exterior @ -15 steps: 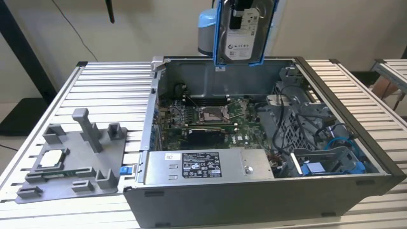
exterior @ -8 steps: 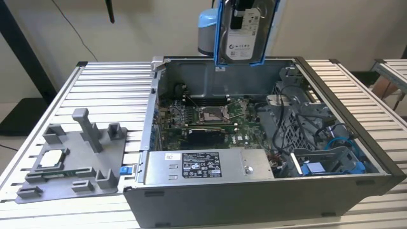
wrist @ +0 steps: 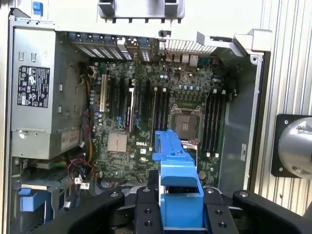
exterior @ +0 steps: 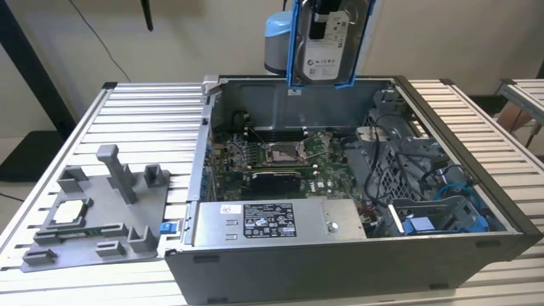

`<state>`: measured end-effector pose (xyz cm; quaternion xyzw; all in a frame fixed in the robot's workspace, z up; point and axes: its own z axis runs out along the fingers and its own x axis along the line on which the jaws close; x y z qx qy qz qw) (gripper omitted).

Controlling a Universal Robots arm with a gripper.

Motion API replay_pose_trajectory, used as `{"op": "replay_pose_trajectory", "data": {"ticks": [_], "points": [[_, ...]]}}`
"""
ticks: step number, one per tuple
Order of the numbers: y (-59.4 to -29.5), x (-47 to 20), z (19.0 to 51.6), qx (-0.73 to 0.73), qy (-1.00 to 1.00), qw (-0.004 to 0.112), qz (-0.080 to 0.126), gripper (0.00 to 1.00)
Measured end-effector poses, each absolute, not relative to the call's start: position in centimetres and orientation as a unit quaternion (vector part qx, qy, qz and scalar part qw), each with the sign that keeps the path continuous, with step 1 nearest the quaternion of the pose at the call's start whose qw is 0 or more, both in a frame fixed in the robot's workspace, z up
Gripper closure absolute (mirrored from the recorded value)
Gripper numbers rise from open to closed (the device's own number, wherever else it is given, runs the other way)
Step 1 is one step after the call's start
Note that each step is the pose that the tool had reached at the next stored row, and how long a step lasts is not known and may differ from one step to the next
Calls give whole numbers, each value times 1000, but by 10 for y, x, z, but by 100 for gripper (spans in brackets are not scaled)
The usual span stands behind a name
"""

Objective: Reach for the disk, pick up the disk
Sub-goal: 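Pick up the disk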

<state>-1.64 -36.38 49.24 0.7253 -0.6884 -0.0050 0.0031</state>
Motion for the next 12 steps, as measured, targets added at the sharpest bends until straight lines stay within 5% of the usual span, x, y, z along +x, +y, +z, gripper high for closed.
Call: {"op": "replay_pose_trajectory", "data": {"ticks": [12], "points": [[-364,-11,492,725,-688,3,-5,100]]}}
